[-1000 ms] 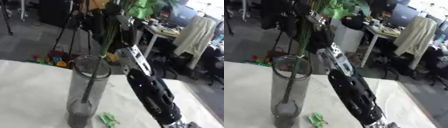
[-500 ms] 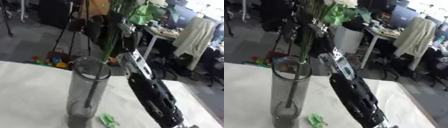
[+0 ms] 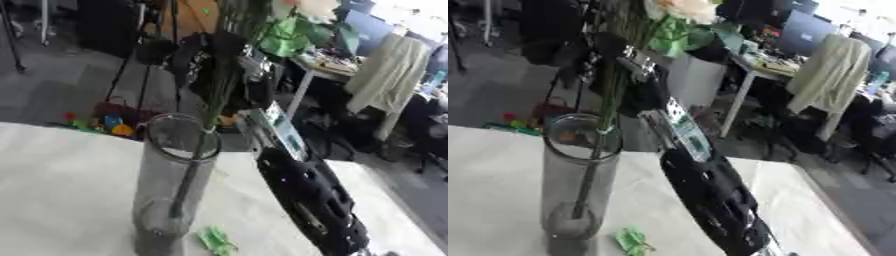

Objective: Arrange flowers into the vase.

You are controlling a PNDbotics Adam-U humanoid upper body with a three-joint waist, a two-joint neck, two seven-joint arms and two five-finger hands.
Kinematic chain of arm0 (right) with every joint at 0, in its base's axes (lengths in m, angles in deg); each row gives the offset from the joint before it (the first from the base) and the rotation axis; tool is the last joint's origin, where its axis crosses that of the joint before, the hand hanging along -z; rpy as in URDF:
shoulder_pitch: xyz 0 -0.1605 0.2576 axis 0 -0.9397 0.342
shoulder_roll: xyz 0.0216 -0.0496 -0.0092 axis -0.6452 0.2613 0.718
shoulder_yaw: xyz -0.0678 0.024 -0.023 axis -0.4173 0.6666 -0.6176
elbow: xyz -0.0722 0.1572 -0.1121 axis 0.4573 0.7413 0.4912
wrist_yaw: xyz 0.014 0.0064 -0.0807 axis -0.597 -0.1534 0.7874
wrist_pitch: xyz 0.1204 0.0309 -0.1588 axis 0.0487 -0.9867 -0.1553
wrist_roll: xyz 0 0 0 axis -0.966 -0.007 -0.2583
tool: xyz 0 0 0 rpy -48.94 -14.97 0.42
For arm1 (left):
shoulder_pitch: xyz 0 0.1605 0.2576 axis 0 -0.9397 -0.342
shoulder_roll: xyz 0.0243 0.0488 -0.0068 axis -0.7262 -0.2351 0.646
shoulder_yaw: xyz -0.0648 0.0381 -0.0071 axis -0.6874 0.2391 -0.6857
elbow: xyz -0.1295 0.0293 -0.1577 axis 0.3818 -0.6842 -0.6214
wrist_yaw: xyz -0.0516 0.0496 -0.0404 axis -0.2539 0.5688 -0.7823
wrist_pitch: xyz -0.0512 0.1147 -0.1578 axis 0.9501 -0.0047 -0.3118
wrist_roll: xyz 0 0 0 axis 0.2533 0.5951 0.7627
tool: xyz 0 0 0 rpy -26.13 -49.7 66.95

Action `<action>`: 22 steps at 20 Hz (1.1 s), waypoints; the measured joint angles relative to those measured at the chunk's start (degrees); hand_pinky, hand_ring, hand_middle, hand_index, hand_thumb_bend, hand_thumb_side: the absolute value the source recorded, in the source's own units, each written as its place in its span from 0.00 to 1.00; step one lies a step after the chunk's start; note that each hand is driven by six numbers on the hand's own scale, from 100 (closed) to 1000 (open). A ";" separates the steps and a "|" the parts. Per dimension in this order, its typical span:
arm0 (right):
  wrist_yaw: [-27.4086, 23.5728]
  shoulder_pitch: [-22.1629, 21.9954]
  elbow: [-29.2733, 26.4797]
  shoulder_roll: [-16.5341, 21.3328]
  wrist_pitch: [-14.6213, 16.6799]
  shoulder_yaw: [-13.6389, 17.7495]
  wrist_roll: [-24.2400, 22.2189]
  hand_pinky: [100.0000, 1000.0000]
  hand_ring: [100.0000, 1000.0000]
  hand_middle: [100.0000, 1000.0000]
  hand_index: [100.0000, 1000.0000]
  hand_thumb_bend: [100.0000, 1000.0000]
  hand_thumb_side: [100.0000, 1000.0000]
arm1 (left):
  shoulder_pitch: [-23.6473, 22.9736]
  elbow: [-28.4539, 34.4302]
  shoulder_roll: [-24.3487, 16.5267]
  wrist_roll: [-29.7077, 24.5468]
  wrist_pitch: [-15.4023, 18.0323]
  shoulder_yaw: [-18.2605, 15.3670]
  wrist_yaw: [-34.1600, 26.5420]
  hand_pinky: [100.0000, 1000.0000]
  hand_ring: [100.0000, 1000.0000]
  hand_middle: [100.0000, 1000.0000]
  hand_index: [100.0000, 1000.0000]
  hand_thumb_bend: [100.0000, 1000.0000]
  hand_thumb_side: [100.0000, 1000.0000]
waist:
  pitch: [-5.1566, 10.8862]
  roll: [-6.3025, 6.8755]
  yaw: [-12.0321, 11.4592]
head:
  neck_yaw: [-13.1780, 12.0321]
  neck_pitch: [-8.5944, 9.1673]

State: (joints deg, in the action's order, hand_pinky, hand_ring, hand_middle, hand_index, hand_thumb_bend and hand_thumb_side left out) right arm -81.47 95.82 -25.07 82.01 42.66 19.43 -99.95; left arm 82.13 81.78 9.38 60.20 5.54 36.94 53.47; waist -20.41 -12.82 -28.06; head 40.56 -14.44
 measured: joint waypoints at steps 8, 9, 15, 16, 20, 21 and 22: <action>4.28 -0.35 0.70 0.02 2.25 -0.65 -1.29 1.00 1.00 0.59 0.81 0.00 0.97 | 0.00 0.00 0.00 -0.11 -0.13 0.00 -0.12 0.80 0.83 0.83 0.89 0.00 0.97 | 0.00 -0.31 0.10 | -0.19 0.02; 4.86 -0.57 0.97 0.02 2.25 -0.66 -1.30 1.00 1.00 0.60 0.82 0.00 0.98 | 0.00 0.00 0.00 -0.12 -0.14 0.00 -0.15 0.80 0.83 0.83 0.89 0.00 0.97 | 0.00 -0.31 0.15 | -0.21 0.03; 8.11 -0.81 2.32 0.10 2.42 -0.66 -1.14 1.00 1.00 0.66 0.87 0.00 0.98 | 0.00 0.00 0.00 -0.14 -0.18 0.00 -0.29 0.80 0.83 0.83 0.89 0.00 0.97 | 0.00 -0.39 0.19 | -0.50 0.04; 8.60 -0.85 2.44 0.16 2.50 -0.66 -1.06 1.00 1.00 0.67 0.87 0.00 0.99 | 0.00 0.00 0.00 -0.15 -0.19 0.00 -0.31 0.80 0.83 0.83 0.89 0.00 0.97 | 0.00 -0.42 0.20 | -0.55 0.04; 10.04 -0.89 2.52 0.79 2.66 -0.64 -0.91 1.00 1.00 0.71 0.91 0.00 1.00 | -0.04 0.00 -0.02 -0.21 -0.33 0.00 -0.42 0.80 0.83 0.83 0.89 0.00 0.97 | 0.00 -0.56 0.34 | -0.66 0.03; 10.45 -0.96 2.53 1.01 2.68 -0.64 -0.89 1.00 1.00 0.71 0.91 0.00 1.00 | -0.06 0.00 -0.03 -0.22 -0.38 0.00 -0.43 0.80 0.83 0.83 0.89 0.00 0.97 | 0.00 -0.56 0.41 | -0.67 0.03; 10.89 -1.08 2.53 1.18 2.69 -0.63 -0.89 1.00 1.00 0.72 0.93 0.00 1.00 | -0.12 0.00 -0.03 -0.23 -0.43 0.00 -0.43 0.80 0.83 0.83 0.89 0.00 0.97 | 0.00 -0.58 0.51 | -0.69 0.03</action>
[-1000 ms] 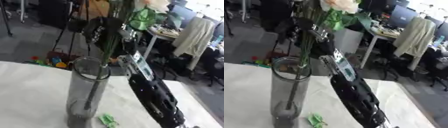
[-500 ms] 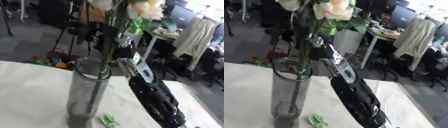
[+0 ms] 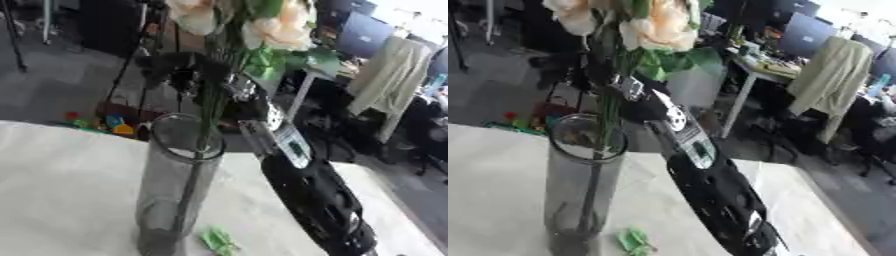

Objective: Arrange flowers into the vase.

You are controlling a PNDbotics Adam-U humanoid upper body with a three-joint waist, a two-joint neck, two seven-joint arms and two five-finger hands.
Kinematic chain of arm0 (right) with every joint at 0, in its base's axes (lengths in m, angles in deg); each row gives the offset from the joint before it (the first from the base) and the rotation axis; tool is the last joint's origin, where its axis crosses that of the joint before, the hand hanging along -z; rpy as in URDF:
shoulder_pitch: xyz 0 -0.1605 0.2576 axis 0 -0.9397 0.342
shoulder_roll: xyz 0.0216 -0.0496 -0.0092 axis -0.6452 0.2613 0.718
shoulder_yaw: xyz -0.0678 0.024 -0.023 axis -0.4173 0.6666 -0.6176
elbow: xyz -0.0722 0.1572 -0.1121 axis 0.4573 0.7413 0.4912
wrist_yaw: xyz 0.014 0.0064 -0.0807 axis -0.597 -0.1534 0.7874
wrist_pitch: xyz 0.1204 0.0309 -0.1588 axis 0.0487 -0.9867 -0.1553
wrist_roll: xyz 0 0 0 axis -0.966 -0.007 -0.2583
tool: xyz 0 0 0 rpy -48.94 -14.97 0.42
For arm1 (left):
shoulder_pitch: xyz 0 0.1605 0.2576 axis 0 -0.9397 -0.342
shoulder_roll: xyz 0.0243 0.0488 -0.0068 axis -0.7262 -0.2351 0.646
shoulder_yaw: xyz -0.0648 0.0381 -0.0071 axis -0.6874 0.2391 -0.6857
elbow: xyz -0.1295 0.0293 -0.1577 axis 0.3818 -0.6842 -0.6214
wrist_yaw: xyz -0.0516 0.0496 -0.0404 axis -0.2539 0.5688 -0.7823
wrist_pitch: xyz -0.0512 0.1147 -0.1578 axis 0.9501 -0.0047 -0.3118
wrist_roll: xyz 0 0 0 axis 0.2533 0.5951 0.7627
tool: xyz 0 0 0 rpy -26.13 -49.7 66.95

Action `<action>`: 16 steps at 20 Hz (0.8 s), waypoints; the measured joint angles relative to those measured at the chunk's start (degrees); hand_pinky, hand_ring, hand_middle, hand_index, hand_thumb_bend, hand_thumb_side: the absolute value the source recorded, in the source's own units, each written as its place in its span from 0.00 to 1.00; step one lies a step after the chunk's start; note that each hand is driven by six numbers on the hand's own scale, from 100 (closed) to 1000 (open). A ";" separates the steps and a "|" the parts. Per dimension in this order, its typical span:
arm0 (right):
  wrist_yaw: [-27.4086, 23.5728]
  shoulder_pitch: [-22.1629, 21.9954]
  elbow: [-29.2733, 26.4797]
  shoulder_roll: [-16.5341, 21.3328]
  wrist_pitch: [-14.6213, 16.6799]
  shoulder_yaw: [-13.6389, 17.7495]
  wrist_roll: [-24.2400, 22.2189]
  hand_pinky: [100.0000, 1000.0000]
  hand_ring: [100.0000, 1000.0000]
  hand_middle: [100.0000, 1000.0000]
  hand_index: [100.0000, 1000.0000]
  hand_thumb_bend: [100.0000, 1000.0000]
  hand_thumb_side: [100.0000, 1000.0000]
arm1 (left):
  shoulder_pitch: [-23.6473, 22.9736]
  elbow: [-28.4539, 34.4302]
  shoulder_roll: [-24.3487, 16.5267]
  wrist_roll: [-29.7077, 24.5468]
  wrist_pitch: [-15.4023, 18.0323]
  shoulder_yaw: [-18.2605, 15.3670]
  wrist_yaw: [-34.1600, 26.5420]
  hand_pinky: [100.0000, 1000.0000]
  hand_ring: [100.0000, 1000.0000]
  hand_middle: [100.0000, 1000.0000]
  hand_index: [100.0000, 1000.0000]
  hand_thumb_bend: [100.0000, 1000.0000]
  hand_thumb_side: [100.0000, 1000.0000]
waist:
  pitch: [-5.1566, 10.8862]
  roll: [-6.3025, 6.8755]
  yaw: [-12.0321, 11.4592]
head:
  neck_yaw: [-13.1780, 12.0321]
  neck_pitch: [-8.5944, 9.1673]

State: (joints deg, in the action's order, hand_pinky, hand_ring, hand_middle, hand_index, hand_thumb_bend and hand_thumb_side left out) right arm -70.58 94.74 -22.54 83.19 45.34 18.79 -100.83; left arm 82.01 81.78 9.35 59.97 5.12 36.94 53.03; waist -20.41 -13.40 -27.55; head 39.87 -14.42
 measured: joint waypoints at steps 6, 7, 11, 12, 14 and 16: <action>2.12 -0.45 0.22 0.39 0.01 0.03 0.00 1.00 1.00 0.78 0.99 0.00 1.00 | -0.21 0.00 -0.01 -0.05 -0.12 0.00 -0.05 0.80 0.83 0.83 0.89 0.00 0.97 | 0.00 -0.04 0.18 | -0.35 0.00; 2.40 -0.54 0.22 0.44 0.05 0.05 0.04 1.00 1.00 0.79 1.00 0.00 1.00 | -0.21 0.00 -0.01 -0.05 -0.13 0.00 -0.05 0.80 0.83 0.83 0.89 0.00 0.97 | 0.00 -0.04 0.26 | -0.41 0.00; 4.18 -0.55 0.22 1.13 0.40 0.38 0.38 1.00 1.00 0.84 1.00 0.00 1.00 | -0.26 0.00 -0.02 -0.07 -0.16 0.01 -0.06 0.80 0.83 0.83 0.89 0.00 0.97 | 0.00 -0.04 0.45 | -0.43 0.00; 4.78 -0.55 0.22 1.43 0.51 0.38 0.49 1.00 1.00 0.85 1.00 0.00 1.00 | -0.26 0.00 -0.02 -0.09 -0.17 0.01 -0.06 0.80 0.83 0.83 0.89 0.00 0.97 | 0.00 -0.04 0.47 | -0.43 0.00; 6.14 -0.55 0.22 1.95 0.75 0.37 0.74 1.00 1.00 0.87 1.00 0.00 1.00 | -0.27 0.00 -0.02 -0.13 -0.22 0.01 -0.07 0.80 0.83 0.83 0.89 0.00 0.97 | 0.00 -0.04 0.48 | -0.43 0.00; 7.62 -0.55 0.22 2.35 1.00 0.34 0.98 1.00 1.00 0.88 1.00 0.00 1.00 | -0.28 0.00 -0.02 -0.16 -0.25 0.02 -0.08 0.80 0.83 0.83 0.89 0.00 0.97 | 0.00 -0.04 0.48 | -0.42 0.00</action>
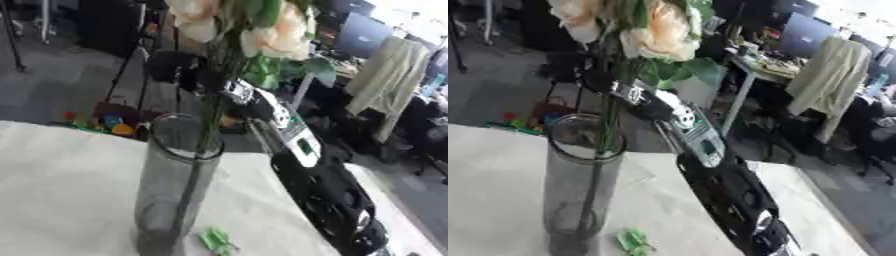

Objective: Arrange flowers into the vase.

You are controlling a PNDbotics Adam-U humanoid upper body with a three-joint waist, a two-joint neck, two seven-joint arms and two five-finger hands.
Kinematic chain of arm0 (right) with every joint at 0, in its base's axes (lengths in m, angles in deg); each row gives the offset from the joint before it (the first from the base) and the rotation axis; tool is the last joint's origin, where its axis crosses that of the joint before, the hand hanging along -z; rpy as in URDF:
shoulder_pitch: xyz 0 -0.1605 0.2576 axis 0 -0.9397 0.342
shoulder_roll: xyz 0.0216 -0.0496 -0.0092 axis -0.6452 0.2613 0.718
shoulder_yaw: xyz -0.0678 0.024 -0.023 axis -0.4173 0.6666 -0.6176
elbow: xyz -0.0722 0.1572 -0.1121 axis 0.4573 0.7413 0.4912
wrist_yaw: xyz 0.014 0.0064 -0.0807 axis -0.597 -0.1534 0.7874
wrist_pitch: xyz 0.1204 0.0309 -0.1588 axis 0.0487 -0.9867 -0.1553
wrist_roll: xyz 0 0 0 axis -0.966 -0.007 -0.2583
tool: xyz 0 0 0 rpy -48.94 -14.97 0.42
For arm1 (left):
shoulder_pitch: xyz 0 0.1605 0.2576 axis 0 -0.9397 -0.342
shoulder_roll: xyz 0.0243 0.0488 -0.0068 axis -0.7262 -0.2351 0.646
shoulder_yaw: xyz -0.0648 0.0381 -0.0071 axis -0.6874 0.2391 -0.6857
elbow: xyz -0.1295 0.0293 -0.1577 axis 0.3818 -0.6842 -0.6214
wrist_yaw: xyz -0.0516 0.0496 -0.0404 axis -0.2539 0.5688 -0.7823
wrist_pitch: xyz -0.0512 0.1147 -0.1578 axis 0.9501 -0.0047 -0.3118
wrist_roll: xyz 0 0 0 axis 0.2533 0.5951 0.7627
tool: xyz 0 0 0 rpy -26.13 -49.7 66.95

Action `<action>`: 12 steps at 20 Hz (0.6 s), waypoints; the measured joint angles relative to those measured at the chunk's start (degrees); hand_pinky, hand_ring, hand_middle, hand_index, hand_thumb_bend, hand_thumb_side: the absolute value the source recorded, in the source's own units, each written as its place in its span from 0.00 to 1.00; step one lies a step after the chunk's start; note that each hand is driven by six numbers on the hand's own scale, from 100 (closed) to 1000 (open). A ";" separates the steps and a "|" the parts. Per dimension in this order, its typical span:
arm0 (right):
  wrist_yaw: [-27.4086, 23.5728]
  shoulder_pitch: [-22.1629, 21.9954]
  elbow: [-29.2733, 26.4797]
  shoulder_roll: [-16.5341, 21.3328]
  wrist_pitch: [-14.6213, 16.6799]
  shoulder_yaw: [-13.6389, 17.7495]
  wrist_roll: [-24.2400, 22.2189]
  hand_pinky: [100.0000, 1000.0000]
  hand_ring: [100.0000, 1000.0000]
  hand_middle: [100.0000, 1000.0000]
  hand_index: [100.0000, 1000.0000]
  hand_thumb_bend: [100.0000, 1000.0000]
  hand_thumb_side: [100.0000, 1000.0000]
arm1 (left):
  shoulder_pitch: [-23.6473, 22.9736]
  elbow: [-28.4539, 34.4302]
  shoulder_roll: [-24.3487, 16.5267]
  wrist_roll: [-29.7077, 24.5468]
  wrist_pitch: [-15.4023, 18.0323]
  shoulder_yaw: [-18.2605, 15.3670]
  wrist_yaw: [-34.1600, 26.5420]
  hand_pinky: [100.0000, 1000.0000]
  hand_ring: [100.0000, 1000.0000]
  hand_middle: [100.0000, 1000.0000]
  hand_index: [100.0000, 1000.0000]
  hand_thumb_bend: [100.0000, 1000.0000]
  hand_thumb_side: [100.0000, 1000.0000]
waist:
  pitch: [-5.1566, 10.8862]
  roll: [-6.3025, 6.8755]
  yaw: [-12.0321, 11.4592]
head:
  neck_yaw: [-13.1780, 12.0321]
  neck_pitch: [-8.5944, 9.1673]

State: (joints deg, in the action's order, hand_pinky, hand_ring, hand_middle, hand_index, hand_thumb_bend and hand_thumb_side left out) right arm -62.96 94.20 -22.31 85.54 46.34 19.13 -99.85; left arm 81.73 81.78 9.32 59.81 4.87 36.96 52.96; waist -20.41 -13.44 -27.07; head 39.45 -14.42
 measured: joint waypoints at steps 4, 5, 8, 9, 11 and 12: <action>2.36 -0.01 -0.02 0.54 0.62 -0.32 0.62 1.00 1.00 0.91 1.00 0.00 1.00 | -0.04 0.00 0.00 -0.04 -0.04 0.00 -0.01 0.80 0.83 0.83 0.89 0.00 0.97 | 0.01 0.00 0.03 | 0.00 0.00; 3.02 -0.03 -0.03 0.59 0.83 -0.41 0.83 1.00 1.00 0.91 1.00 0.00 1.00 | -0.05 0.00 0.00 -0.08 -0.08 0.01 -0.01 0.80 0.83 0.83 0.89 0.00 0.97 | 0.01 0.00 0.10 | 0.00 -0.01; 5.10 -0.09 -0.26 1.13 1.70 -0.94 1.69 1.00 1.00 0.95 1.00 0.00 1.00 | -0.06 0.00 0.00 -0.13 -0.13 0.02 -0.02 0.80 0.83 0.83 0.89 0.00 0.97 | 0.14 -0.02 0.28 | 0.03 -0.01; 5.66 -0.16 -0.40 1.31 2.04 -1.21 2.04 1.00 1.00 0.95 1.00 0.00 1.00 | -0.06 0.00 0.00 -0.14 -0.14 0.03 -0.03 0.80 0.83 0.83 0.89 0.00 0.97 | 0.24 -0.04 0.31 | 0.04 -0.02; 7.00 -0.31 -0.55 1.61 2.72 -1.73 2.72 1.00 1.00 0.96 1.00 0.00 1.00 | -0.07 0.00 -0.01 -0.15 -0.15 0.06 -0.05 0.80 0.83 0.83 0.89 0.00 0.97 | 0.34 -0.05 0.33 | 0.09 -0.02; 7.69 -0.34 -0.57 1.67 3.05 -1.99 3.05 1.00 1.00 0.97 1.00 0.00 1.00 | -0.08 0.00 -0.01 -0.17 -0.17 0.15 -0.07 0.80 0.83 0.83 0.89 0.00 0.98 | 0.34 -0.05 0.36 | 0.15 -0.03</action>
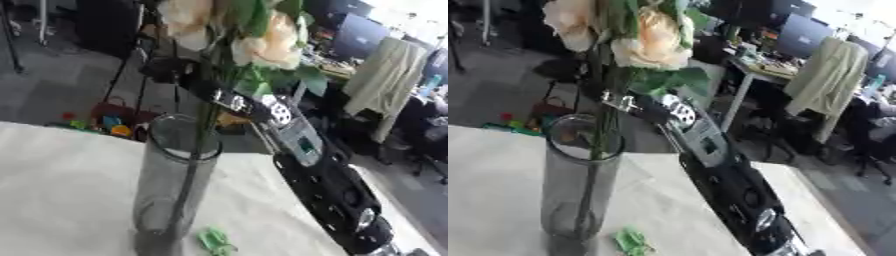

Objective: Arrange flowers into the vase.

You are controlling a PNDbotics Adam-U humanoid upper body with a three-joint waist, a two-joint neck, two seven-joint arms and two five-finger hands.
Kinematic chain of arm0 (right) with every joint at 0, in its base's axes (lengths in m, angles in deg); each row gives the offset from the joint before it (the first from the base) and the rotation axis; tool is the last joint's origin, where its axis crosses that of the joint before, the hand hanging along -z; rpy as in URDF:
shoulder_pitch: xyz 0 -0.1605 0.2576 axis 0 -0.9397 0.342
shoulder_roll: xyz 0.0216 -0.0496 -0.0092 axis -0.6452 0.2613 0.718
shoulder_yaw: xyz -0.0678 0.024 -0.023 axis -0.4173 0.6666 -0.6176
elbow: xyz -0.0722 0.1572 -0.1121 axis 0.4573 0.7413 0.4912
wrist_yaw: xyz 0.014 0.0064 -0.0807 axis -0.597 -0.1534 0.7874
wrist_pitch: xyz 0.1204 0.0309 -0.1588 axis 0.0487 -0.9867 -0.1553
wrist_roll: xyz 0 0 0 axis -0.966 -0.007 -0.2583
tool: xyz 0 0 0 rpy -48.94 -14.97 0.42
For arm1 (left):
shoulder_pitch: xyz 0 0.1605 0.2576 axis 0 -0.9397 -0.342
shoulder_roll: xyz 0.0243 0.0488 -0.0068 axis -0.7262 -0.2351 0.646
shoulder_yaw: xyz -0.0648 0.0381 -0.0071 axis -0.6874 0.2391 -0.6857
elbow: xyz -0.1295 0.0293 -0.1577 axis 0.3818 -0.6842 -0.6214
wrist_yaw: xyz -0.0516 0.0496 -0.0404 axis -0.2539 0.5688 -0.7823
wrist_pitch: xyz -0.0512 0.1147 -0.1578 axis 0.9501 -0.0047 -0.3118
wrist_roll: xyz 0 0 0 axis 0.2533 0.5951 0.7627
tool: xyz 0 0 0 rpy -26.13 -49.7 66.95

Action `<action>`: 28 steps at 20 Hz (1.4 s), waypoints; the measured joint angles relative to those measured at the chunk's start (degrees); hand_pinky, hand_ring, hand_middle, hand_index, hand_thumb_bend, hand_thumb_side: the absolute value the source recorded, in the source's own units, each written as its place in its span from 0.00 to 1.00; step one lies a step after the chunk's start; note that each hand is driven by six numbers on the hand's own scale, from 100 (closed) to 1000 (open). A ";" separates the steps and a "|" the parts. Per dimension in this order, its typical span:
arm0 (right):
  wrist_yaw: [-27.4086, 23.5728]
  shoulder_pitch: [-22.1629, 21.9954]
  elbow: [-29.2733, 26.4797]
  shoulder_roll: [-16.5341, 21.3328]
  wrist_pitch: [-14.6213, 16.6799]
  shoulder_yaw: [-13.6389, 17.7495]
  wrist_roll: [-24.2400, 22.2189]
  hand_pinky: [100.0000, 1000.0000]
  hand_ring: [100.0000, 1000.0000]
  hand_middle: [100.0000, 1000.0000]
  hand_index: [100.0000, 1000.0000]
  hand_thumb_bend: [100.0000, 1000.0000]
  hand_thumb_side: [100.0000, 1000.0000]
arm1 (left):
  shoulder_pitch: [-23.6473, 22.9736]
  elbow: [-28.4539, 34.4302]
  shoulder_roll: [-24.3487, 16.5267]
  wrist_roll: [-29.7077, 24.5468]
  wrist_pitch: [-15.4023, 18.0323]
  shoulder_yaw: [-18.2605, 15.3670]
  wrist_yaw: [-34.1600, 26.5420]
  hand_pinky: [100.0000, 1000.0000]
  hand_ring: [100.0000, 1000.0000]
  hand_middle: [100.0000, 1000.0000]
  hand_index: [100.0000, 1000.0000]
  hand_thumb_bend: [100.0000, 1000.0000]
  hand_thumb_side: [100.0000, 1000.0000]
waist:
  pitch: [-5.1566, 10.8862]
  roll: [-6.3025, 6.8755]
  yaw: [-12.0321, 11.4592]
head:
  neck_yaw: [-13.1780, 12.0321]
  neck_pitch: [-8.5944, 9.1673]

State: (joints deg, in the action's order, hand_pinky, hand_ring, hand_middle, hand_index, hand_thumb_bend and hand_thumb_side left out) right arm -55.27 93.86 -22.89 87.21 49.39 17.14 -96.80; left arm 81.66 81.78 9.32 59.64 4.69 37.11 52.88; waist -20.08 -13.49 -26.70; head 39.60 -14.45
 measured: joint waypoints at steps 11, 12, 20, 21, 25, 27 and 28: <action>6.70 -0.70 0.05 1.53 3.02 -2.67 3.02 1.00 1.00 1.00 1.00 0.00 1.00 | -0.43 0.00 0.00 -0.16 -0.36 0.20 -0.30 0.80 0.83 0.83 0.89 0.00 0.98 | 0.66 0.00 0.60 | 0.41 -0.06; 7.37 -0.70 0.08 1.64 3.24 -2.90 3.24 1.00 1.00 1.00 1.00 0.00 1.00 | -0.46 0.00 0.00 -0.19 -0.41 0.21 -0.37 0.80 0.83 0.83 0.89 0.00 0.98 | 0.72 0.00 0.60 | 0.46 -0.06; 11.36 -1.21 0.75 2.40 4.35 -4.06 4.34 1.00 1.00 1.00 1.00 0.10 1.00 | -0.74 0.00 0.00 -0.35 -0.61 0.33 -0.69 0.80 0.83 0.83 0.89 0.00 0.98 | 1.33 -0.01 0.89 | 1.11 -0.06; 11.70 -1.24 0.94 2.41 4.42 -4.07 4.41 1.00 1.00 1.00 1.00 0.10 1.00 | -0.80 0.00 0.00 -0.36 -0.62 0.38 -0.71 0.80 0.83 0.83 0.89 0.00 0.98 | 1.35 -0.01 0.90 | 1.14 -0.06; 12.67 -1.68 1.31 2.45 4.67 -4.04 4.66 1.00 1.00 1.00 1.00 0.12 1.00 | -0.87 0.00 0.00 -0.44 -0.70 0.51 -0.86 0.80 0.83 0.83 0.89 0.00 0.98 | 1.42 -0.01 1.07 | 1.18 -0.06; 13.22 -1.70 1.32 2.45 4.72 -3.96 4.72 1.00 1.00 1.00 1.00 0.12 1.00 | -0.89 0.00 0.00 -0.47 -0.74 0.52 -0.87 0.80 0.83 0.83 0.89 0.00 0.98 | 1.43 -0.01 1.18 | 1.28 -0.06; 13.44 -1.72 1.32 2.45 4.73 -3.85 4.72 1.00 1.00 1.00 1.00 0.12 1.00 | -0.89 0.00 0.00 -0.48 -0.74 0.52 -0.87 0.80 0.83 0.83 0.89 0.00 0.98 | 1.43 -0.01 1.19 | 1.32 -0.06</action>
State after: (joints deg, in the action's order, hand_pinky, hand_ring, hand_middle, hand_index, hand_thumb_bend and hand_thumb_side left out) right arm -41.83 92.14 -21.57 89.66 54.12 13.30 -92.08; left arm 80.77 81.78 9.31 59.16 3.95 37.63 52.01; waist -18.64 -13.49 -25.51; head 40.92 -14.51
